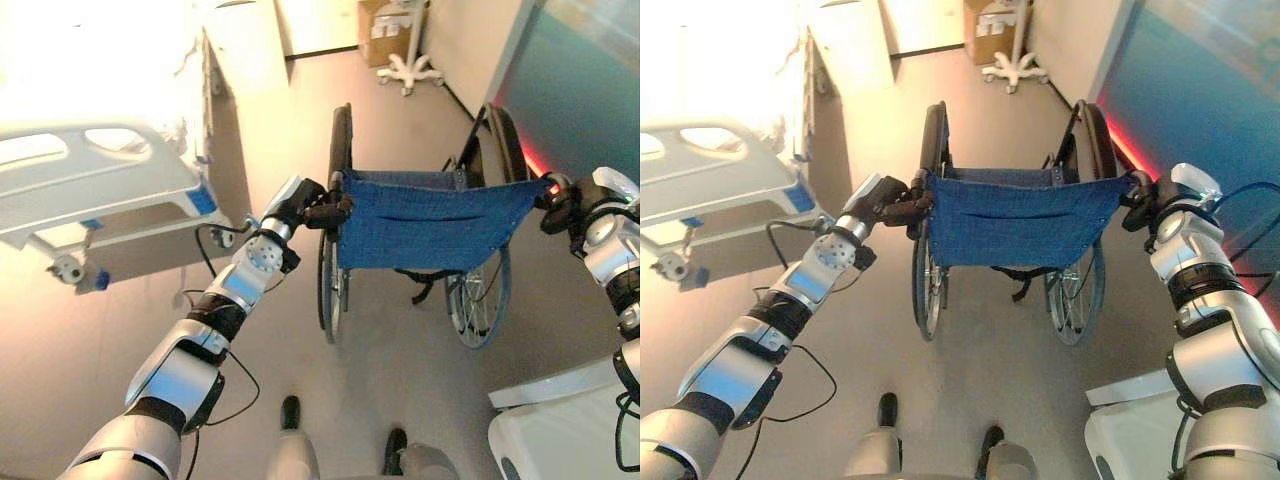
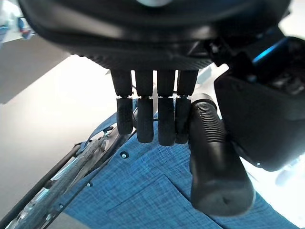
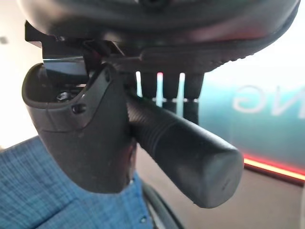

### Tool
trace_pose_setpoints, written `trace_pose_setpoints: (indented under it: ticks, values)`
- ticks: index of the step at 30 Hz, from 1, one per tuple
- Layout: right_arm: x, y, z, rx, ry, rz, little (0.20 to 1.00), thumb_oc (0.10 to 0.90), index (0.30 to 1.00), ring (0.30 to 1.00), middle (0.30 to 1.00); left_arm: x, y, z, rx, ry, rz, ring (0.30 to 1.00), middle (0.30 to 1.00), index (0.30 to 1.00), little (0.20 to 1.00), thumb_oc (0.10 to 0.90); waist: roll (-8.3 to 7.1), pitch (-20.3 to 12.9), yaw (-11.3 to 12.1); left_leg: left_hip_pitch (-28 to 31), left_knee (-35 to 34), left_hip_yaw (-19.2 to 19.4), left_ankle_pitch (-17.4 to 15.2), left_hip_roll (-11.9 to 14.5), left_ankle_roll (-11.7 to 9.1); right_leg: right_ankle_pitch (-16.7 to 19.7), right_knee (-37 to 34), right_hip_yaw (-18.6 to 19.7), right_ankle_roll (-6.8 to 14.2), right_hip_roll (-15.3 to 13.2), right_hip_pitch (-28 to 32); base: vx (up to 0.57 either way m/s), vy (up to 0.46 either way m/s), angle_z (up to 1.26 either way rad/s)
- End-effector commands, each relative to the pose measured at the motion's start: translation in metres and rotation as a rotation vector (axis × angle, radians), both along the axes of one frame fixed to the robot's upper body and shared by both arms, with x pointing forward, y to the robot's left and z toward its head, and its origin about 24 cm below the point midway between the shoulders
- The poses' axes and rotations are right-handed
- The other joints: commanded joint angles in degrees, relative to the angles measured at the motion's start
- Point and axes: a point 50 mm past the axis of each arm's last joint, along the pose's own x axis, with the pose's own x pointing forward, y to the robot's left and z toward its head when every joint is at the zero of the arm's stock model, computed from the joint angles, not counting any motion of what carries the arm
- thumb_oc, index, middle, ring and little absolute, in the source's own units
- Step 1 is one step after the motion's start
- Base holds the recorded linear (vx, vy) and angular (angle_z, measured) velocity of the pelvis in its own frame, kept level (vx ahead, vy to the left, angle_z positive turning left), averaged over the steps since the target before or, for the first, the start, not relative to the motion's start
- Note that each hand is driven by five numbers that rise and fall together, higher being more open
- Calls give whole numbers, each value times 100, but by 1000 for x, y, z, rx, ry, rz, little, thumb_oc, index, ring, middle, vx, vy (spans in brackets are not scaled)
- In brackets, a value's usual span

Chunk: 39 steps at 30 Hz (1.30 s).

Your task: Push the wheelchair next to the bed

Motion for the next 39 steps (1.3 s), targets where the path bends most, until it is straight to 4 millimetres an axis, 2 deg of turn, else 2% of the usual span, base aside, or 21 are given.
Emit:
trace_pose_setpoints:
  ticks: [1,2,3,4,5,8,9,12,14,17,20,22,23,24,25,26,30,31,33,34,39]
  values:
    - [40,150,26,-97,-71,735,300,400,300,300,300,-15,32,-52,338,176,32,300,300,300,300,400,-565,242,277,371,85,-584,300,-111,-520,408,-310,906,120,-112,-201,230,-177,9]
    - [39,152,20,-88,-67,742,300,400,300,300,300,-18,35,-56,331,190,40,300,300,300,300,400,-543,208,319,357,77,-603,183,-433,-451,401,-367,908,79,-1,-106,213,-152,13]
    - [39,152,19,-86,-66,743,300,400,300,300,300,-18,35,-56,330,193,40,300,300,300,300,400,-537,215,331,344,88,-600,164,-498,-437,393,-374,912,70,26,-74,252,-164,18]
    - [38,153,14,-84,-61,743,300,400,300,300,300,-19,36,-58,327,202,40,300,300,300,300,400,-509,244,404,180,140,-583,145,-818,-383,377,-436,951,37,169,79,165,-117,11]
    - [38,152,12,-82,-62,742,300,400,300,300,300,-20,37,-59,326,204,40,300,300,300,300,400,-505,260,433,114,165,-578,152,-895,-372,373,-454,962,32,207,125,200,-158,19]
    - [39,151,13,-56,-100,727,300,400,300,300,300,-19,42,-56,335,203,32,300,300,300,300,400,-371,422,752,-533,109,-445,547,-1443,-347,286,-521,1050,-36,598,460,230,-171,-1]
    - [39,152,13,-56,-101,726,300,400,300,300,300,-20,43,-57,336,203,32,300,300,300,300,400,-373,439,774,-552,114,-426,556,-1466,-344,265,-513,1065,-39,607,485,192,-90,-30]
    - [42,153,18,-50,-152,722,300,400,300,300,300,-24,48,-64,340,216,39,300,300,300,300,400,-242,423,1062,-910,-3,-197,862,-1743,-287,43,-417,1265,-163,969,739,257,-26,-77]
    - [43,157,20,-56,-165,730,300,400,300,300,300,-26,48,-67,340,218,43,300,300,300,300,400,-222,379,1116,-865,-11,-39,806,-1736,-223,-63,-340,1237,-198,1033,761,232,57,-102]
    - [43,161,14,-37,-165,741,300,400,300,300,300,-27,51,-70,325,229,60,300,300,300,300,400,-294,260,1194,-813,179,18,516,-1722,-21,-266,-82,1188,-227,1015,807,243,91,10]
    - [40,162,2,-46,-157,760,300,400,300,300,300,-27,58,-69,332,231,73,300,300,300,300,400,-438,129,1343,-749,252,95,313,-1642,166,-390,227,931,-150,905,941,264,25,9]
    - [38,161,-1,-30,-168,761,300,400,300,300,300,-26,62,-65,360,225,72,300,300,300,300,400,-574,46,1415,-720,231,1,237,-1658,267,-375,408,931,-76,885,1034,212,-19,-8]
    - [38,160,-2,-21,-175,758,300,400,300,300,300,-26,63,-64,370,223,73,300,300,300,300,400,-632,17,1430,-727,229,-35,218,-1676,299,-268,508,926,-12,858,1023,147,-90,-1]
    - [36,159,-2,-11,-186,760,300,400,300,300,300,-25,66,-62,384,221,82,300,300,300,300,400,-748,-16,1444,-698,217,-158,184,-1700,341,85,655,878,201,693,930,134,-96,3]
    - [36,159,-2,-11,-187,762,300,400,300,300,300,-25,67,-61,384,221,86,300,300,300,300,400,-758,-14,1438,-687,218,-189,175,-1698,344,124,654,874,230,649,906,168,-159,11]
    - [36,158,-1,-10,-199,765,300,400,300,300,300,-24,66,-61,387,216,90,300,300,300,300,400,-765,12,1400,-631,252,-411,137,-1660,317,229,509,884,321,412,774,99,-139,6]
    - [38,160,7,-24,-232,778,300,400,300,300,300,-20,67,-54,412,192,92,300,300,300,300,400,-706,179,1259,-497,397,-757,14,-1507,203,446,112,973,487,-92,251,49,-181,1]
    - [39,163,14,-38,-257,787,300,400,300,300,300,-16,69,-47,412,174,97,300,300,300,300,400,-650,326,1128,-368,419,-908,-83,-1437,176,700,-55,1181,547,-325,-162,62,-211,-13]
    - [40,166,17,-51,-267,791,300,400,300,300,300,-13,69,-42,408,162,95,300,300,300,300,400,-660,408,1034,-311,467,-1001,-211,-1451,175,1074,-273,1397,627,-541,-410,131,-241,-30]
    - [40,170,21,-64,-277,796,300,400,300,300,300,-11,70,-37,403,151,96,300,300,300,300,400,-702,472,922,-239,510,-1094,-378,-1450,142,1517,-580,1640,736,-786,-708,220,-302,-10]
    - [39,181,35,-57,-317,785,300,400,300,300,300,-8,73,-26,410,107,86,300,300,300,300,400,-804,575,740,-71,813,-1307,-867,-1228,-25,1811,-1344,1791,879,-983,-1076,342,-402,80]
